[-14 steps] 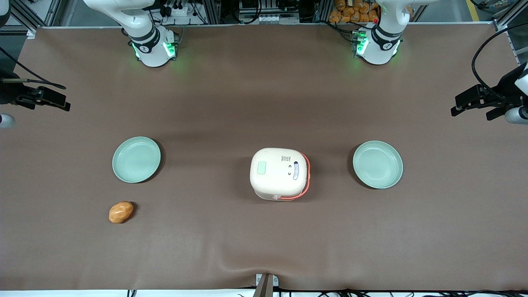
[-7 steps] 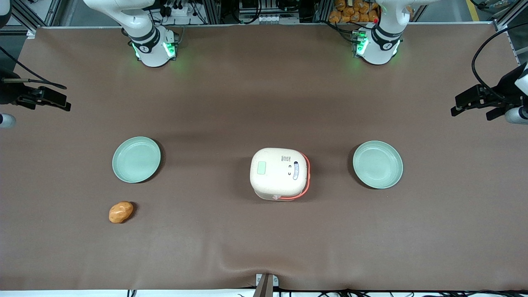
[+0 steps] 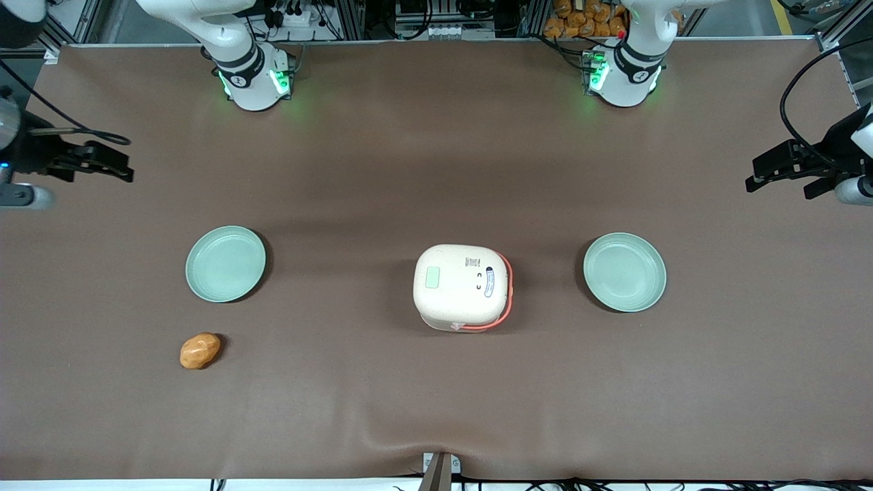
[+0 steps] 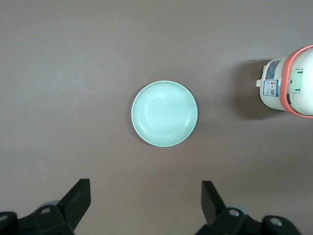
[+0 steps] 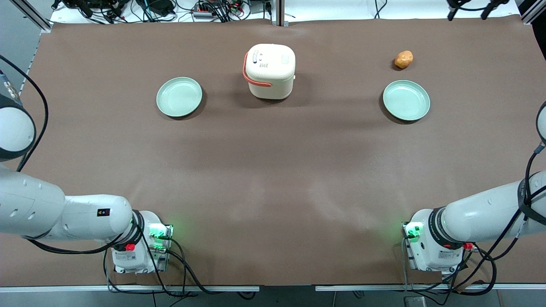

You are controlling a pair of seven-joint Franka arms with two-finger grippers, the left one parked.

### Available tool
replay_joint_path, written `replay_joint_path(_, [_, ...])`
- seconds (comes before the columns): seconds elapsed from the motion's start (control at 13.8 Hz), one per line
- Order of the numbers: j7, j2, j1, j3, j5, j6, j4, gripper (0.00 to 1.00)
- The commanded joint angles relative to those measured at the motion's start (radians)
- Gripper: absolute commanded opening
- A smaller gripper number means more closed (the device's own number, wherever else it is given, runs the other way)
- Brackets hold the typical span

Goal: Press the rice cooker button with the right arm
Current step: 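Move the right gripper over the cream rice cooker's lid button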

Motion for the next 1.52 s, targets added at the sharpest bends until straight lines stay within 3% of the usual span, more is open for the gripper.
replay_joint_path(0.0, [0.003, -0.008, 0.066, 0.008, 0.014, 0.008, -0.018, 1.00])
replay_joint_path(0.29, [0.002, 0.021, 0.169, 0.012, 0.177, 0.118, -0.018, 1.00])
replay_joint_path(0.51, [0.018, 0.070, 0.289, 0.027, 0.179, 0.256, -0.003, 1.00])
replay_joint_path(0.58, [0.040, 0.090, 0.321, 0.028, 0.185, 0.270, 0.010, 0.96])
replay_joint_path(0.73, [0.055, 0.139, 0.373, 0.029, 0.202, 0.355, 0.020, 0.75])
replay_joint_path(1.02, [0.090, 0.240, 0.422, 0.029, 0.277, 0.518, 0.022, 0.20])
replay_joint_path(1.23, [0.089, 0.312, 0.441, 0.029, 0.280, 0.630, 0.037, 0.02])
replay_joint_path(1.45, [0.090, 0.407, 0.488, 0.029, 0.280, 0.739, 0.095, 0.00])
